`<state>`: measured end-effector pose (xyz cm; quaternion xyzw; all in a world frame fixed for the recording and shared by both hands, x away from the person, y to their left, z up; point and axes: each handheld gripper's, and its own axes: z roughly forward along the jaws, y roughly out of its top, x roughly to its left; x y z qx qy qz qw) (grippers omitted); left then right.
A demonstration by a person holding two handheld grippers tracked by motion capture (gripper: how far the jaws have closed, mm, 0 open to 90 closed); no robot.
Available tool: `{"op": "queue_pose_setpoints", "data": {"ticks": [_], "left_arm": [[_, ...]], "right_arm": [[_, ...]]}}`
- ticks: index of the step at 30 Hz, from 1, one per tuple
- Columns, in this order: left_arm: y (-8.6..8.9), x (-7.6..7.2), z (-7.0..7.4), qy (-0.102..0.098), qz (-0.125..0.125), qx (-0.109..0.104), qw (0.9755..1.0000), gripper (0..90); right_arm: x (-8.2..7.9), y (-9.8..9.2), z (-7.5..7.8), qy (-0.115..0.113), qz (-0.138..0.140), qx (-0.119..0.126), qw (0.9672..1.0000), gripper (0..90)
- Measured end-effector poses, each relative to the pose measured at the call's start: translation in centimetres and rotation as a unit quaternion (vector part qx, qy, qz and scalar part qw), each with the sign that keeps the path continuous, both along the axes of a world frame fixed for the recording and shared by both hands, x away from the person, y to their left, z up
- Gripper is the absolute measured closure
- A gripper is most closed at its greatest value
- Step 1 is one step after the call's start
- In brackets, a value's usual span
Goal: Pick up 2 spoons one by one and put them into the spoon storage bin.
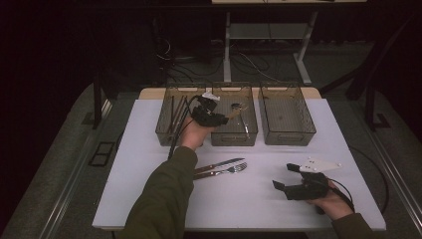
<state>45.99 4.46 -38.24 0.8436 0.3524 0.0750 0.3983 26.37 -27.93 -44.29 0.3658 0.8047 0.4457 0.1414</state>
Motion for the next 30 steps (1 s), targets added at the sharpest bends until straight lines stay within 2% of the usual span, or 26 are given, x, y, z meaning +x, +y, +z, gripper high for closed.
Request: {"op": "queue_pose_setpoints", "data": {"ticks": [3, 5, 11, 14, 19, 30], "left_arm": [[-0.1, 0.2, -0.3, 0.015, 0.007, 0.005, 0.9998, 72.1], [-0.1, 0.2, -0.5, 0.018, 0.010, 0.009, 0.9998, 70.1], [-0.1, 0.1, -0.2, -0.001, 0.016, -0.002, 0.9999, 53.4], [0.0, -0.2, 0.2, -0.010, 0.010, -0.012, 0.9998, 48.8], [0.3, -0.7, 0.9, -0.026, -0.013, -0.021, 0.9993, 42.2], [1.2, -3.8, 1.7, -0.050, -0.048, -0.050, 0.9963, 30.8]], "right_arm": [[0.0, 0.0, 0.0, -0.001, -0.001, 0.001, 1.0000, 16.8], [0.0, 0.0, 0.0, -0.001, -0.001, 0.001, 1.0000, 16.8], [0.0, 0.0, 0.1, -0.002, -0.001, 0.002, 1.0000, 16.8], [0.0, -0.1, 0.1, -0.003, -0.001, 0.001, 1.0000, 16.8], [0.0, 0.0, 0.1, -0.002, -0.002, 0.002, 1.0000, 16.8], [0.0, 0.0, 0.1, -0.002, -0.001, 0.002, 1.0000, 16.8]]}}
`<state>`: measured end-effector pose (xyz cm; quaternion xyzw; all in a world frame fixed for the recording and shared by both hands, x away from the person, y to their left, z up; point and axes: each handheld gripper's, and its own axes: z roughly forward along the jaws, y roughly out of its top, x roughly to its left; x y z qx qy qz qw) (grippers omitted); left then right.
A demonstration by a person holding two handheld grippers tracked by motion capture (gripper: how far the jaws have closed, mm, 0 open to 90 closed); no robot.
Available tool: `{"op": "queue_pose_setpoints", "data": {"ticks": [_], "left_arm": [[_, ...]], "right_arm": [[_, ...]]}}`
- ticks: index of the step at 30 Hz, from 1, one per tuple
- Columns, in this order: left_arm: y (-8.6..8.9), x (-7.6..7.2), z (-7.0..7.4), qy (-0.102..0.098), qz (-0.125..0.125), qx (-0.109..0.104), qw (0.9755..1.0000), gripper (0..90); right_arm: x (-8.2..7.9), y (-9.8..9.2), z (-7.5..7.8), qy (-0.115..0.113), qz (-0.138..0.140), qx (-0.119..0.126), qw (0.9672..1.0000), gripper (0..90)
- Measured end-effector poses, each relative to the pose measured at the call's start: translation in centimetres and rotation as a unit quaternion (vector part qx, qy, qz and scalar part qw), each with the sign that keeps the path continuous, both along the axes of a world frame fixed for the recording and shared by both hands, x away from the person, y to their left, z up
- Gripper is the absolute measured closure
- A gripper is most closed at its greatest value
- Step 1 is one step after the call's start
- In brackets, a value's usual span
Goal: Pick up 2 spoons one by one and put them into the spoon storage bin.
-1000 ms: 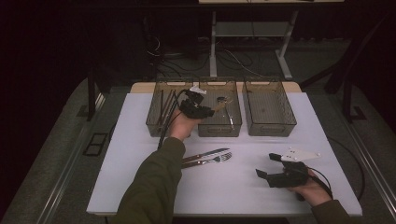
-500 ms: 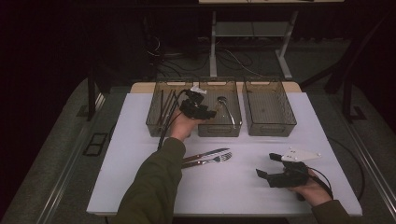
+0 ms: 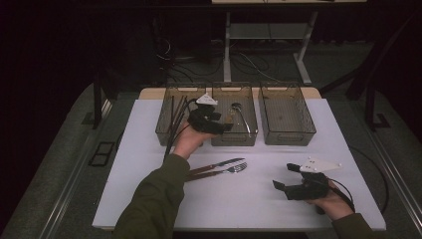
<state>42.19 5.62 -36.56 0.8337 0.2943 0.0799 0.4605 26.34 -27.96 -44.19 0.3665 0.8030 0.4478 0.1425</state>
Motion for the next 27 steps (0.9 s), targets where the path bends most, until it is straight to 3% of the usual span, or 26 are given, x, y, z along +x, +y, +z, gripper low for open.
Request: {"op": "queue_pose_setpoints", "data": {"ticks": [10, 27], "left_arm": [[1.8, -2.9, -0.1, -0.011, -0.021, -0.024, 0.9994, 26.7], [4.2, -7.0, -1.5, -0.017, -0.048, -0.024, 0.9984, 25.1]], "right_arm": [[0.1, 0.0, -0.1, 0.001, -0.001, -0.001, 1.0000, 16.8], [0.0, -0.2, 0.0, -0.001, -0.003, 0.000, 1.0000, 16.8]]}}
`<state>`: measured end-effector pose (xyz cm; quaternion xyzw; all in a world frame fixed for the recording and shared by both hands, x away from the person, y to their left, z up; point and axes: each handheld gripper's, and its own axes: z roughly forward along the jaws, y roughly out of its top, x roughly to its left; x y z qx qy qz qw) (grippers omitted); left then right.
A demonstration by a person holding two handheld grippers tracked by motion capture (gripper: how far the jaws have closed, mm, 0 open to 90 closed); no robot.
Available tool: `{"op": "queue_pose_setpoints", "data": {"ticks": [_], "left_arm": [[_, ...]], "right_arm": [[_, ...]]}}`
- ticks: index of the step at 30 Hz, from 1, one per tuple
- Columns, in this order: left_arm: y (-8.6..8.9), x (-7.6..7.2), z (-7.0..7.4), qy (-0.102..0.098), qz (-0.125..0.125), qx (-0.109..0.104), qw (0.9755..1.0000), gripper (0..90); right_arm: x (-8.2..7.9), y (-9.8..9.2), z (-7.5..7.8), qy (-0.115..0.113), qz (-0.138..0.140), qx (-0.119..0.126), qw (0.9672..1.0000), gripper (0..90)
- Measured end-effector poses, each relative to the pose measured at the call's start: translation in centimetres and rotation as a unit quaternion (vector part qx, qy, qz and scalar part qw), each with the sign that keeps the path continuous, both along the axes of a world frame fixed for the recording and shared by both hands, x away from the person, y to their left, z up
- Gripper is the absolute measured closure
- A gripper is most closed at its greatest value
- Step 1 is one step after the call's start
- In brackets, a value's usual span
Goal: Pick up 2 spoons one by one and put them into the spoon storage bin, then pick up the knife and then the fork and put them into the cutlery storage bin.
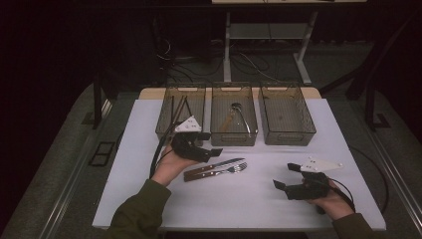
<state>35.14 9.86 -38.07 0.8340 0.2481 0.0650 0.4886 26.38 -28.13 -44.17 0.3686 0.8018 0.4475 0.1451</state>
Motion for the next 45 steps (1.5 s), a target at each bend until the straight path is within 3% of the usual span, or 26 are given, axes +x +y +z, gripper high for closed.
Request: {"op": "queue_pose_setpoints", "data": {"ticks": [12, 17, 19, 23, 32, 45], "left_arm": [[1.8, -2.4, -1.2, 0.003, -0.011, 0.000, 0.9999, 29.5], [2.5, -2.9, -1.9, 0.011, -0.017, 0.002, 0.9998, 40.1], [2.6, -2.9, -2.1, 0.009, -0.017, 0.014, 0.9997, 44.4], [2.7, -2.6, -2.8, 0.020, -0.023, 0.017, 0.9994, 54.7], [2.0, -2.1, -4.0, 0.035, -0.056, 0.051, 0.9965, 70.2], [0.7, -1.7, -5.4, 0.043, -0.085, 0.093, 0.9911, 71.8]], "right_arm": [[-0.1, -0.2, 0.1, -0.001, -0.003, 0.000, 1.0000, 16.8], [0.0, -0.2, 0.1, -0.001, -0.004, 0.001, 1.0000, 16.8], [0.0, -0.2, 0.0, 0.001, -0.002, -0.002, 1.0000, 16.8], [0.0, -0.2, 0.0, -0.001, -0.005, 0.000, 1.0000, 16.8], [0.0, -0.1, 0.0, 0.001, -0.001, -0.003, 1.0000, 16.8], [0.1, -0.1, -0.1, 0.001, 0.000, -0.005, 1.0000, 16.8]]}}
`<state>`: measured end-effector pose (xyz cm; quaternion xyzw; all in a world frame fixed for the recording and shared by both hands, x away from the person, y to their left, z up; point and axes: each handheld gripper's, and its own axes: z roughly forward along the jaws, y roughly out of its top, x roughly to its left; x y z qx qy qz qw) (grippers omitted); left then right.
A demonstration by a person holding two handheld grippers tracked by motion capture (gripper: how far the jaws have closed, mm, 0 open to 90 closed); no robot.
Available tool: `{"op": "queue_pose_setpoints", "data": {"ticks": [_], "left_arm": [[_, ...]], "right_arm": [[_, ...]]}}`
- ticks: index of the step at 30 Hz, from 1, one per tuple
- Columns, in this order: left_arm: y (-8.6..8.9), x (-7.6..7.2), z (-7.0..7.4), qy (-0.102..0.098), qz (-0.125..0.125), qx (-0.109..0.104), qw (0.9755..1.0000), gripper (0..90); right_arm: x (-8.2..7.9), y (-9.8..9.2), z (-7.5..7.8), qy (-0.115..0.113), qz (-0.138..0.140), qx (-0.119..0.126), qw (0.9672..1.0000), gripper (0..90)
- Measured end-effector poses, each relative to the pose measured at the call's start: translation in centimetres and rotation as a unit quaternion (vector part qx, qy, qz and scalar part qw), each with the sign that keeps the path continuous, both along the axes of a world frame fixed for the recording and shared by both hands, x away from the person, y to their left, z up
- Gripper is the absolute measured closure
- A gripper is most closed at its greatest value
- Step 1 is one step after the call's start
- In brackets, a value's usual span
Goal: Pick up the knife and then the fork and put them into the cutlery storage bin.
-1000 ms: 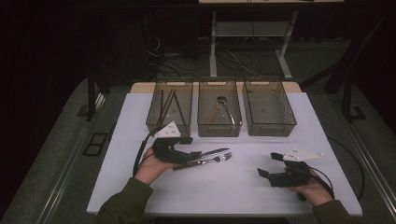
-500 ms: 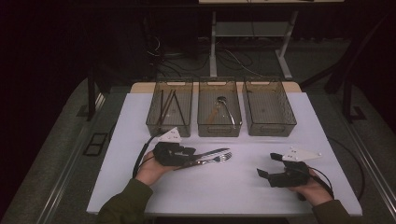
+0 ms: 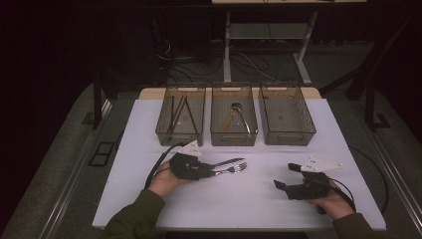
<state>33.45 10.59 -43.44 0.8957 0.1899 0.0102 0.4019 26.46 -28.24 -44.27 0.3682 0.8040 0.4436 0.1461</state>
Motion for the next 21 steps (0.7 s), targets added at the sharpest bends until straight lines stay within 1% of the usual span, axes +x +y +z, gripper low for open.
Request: {"op": "queue_pose_setpoints", "data": {"ticks": [5, 7, 12, 15, 21], "left_arm": [[-0.4, 0.2, -0.5, -0.002, -0.008, 0.010, 0.9999, 71.9], [-0.6, 0.2, -0.6, 0.001, -0.009, 0.007, 0.9999, 72.3], [-0.6, 0.3, -0.6, -0.008, -0.010, 0.010, 0.9999, 73.5], [-0.7, 0.3, -0.8, -0.014, -0.010, 0.022, 0.9996, 72.9], [-1.0, 0.3, -1.2, -0.016, -0.013, 0.039, 0.9990, 72.1]], "right_arm": [[0.0, 0.0, 0.0, 0.002, 0.000, 0.000, 1.0000, 16.8], [0.0, 0.0, 0.0, 0.002, 0.000, 0.000, 1.0000, 16.8], [0.0, 0.0, 0.0, 0.002, 0.000, 0.000, 1.0000, 16.8], [0.0, 0.1, 0.0, 0.002, 0.000, 0.000, 1.0000, 16.8], [0.0, 0.0, 0.0, 0.003, 0.000, 0.001, 1.0000, 16.8]]}}
